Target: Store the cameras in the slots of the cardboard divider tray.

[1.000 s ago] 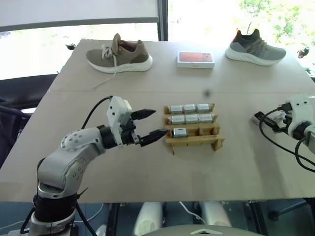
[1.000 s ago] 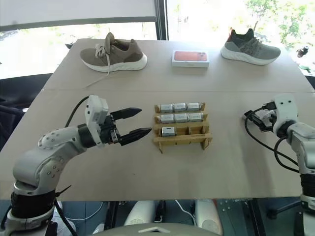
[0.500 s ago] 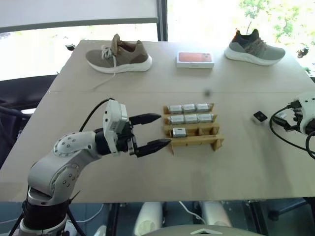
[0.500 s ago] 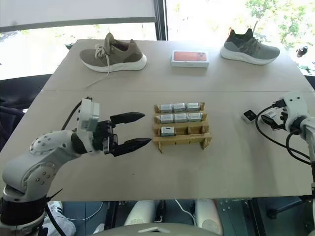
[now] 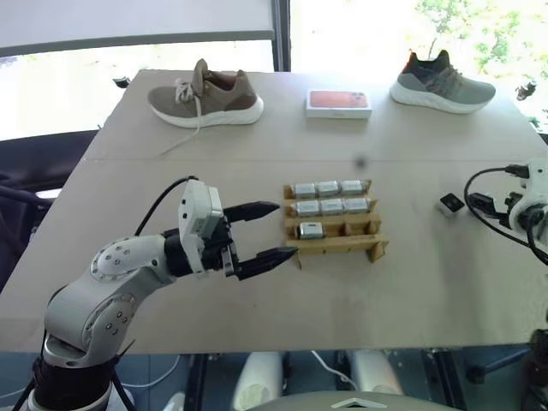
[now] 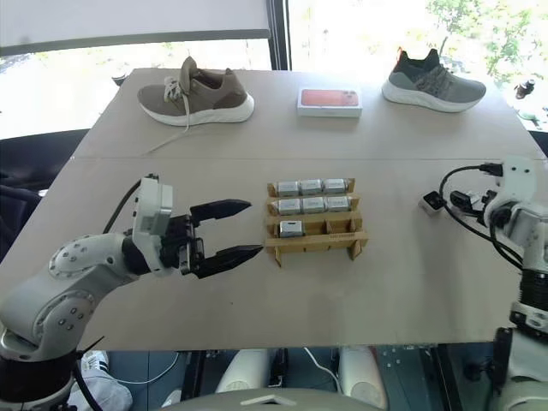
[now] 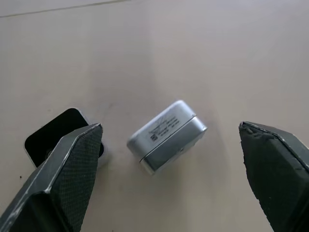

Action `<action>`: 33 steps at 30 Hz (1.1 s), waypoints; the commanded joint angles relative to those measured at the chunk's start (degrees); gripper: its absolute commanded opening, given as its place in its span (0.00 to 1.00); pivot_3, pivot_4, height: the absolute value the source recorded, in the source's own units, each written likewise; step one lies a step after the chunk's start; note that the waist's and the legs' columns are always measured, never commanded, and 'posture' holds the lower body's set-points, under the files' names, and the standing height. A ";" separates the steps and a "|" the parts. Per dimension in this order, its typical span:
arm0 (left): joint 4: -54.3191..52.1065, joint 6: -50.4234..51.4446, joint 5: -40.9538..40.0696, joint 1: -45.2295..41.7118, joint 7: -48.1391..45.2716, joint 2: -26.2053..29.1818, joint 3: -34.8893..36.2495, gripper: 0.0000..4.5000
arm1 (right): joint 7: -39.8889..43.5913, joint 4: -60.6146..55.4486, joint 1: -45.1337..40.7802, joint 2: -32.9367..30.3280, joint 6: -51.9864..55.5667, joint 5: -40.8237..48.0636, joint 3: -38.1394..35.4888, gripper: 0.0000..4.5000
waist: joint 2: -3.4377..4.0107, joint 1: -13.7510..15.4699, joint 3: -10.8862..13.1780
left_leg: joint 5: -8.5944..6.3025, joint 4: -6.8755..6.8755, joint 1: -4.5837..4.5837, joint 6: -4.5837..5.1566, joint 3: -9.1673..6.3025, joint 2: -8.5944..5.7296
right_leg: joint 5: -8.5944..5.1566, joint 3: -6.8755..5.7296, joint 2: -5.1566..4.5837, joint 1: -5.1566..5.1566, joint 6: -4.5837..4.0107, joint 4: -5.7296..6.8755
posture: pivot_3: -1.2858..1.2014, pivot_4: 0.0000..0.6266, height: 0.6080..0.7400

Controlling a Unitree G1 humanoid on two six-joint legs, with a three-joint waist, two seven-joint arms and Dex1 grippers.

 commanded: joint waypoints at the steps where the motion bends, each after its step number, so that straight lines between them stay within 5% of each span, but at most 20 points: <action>1: -2.05 -1.02 -1.48 -0.80 0.34 0.09 -0.22 0.99 | -10.56 -4.75 -5.56 3.60 7.77 -3.79 -5.25 1.00 | 0.00 -0.01 0.00 | 0.00 0.00 0.01 0.00 0.01 -0.01 | 0.00 0.00 0.00 0.00 0.00 0.00 | 0.52 0.24 1.00; 9: -1.64 -1.56 -2.20 -1.58 -0.35 0.34 -0.56 0.99 | -19.60 -2.34 -12.62 10.28 10.81 -7.97 -9.97 1.00 | 0.04 0.05 -0.01 | 0.02 -0.06 -0.09 -0.04 0.01 -0.05 | 0.00 -0.12 -0.01 -0.02 0.00 -0.15 | 0.52 0.24 1.00; 22: -0.77 -7.49 -1.13 0.85 -5.72 3.05 2.02 0.99 | -20.80 4.37 -15.94 10.97 9.03 -8.64 -11.23 1.00 | 0.13 -0.33 -0.01 | 0.01 -0.10 -0.06 -0.02 0.03 -0.04 | 0.00 -0.13 0.00 -0.03 0.00 -0.16 | 0.52 0.24 1.00; 26: 0.21 -8.54 -0.33 0.93 -6.02 3.68 2.05 1.00 | -20.62 6.36 -16.16 10.34 7.77 -8.61 -10.94 0.73 | 0.14 -0.47 0.00 | 0.01 -0.11 -0.07 -0.02 0.03 -0.04 | 0.00 -0.12 0.00 -0.03 0.00 -0.17 | 0.52 0.24 1.00; 31: 0.11 -8.86 -0.35 0.99 -5.63 3.77 1.89 1.00 | -20.05 6.76 -15.52 9.16 8.09 -8.79 -9.45 0.18 | 0.15 -0.81 0.01 | 0.01 -0.12 -0.09 -0.01 0.03 -0.04 | 0.00 -0.12 0.00 -0.04 0.00 -0.19 | 0.52 0.24 1.00; 33: 0.07 -8.87 -0.36 1.05 -5.46 3.72 1.86 1.00 | -19.40 6.17 -14.99 8.55 8.55 -8.66 -8.77 0.18 | 0.15 -1.10 0.01 | 0.00 -0.12 -0.08 0.00 0.03 -0.03 | 0.00 -0.11 0.00 -0.04 0.00 -0.19 | 0.52 0.24 1.00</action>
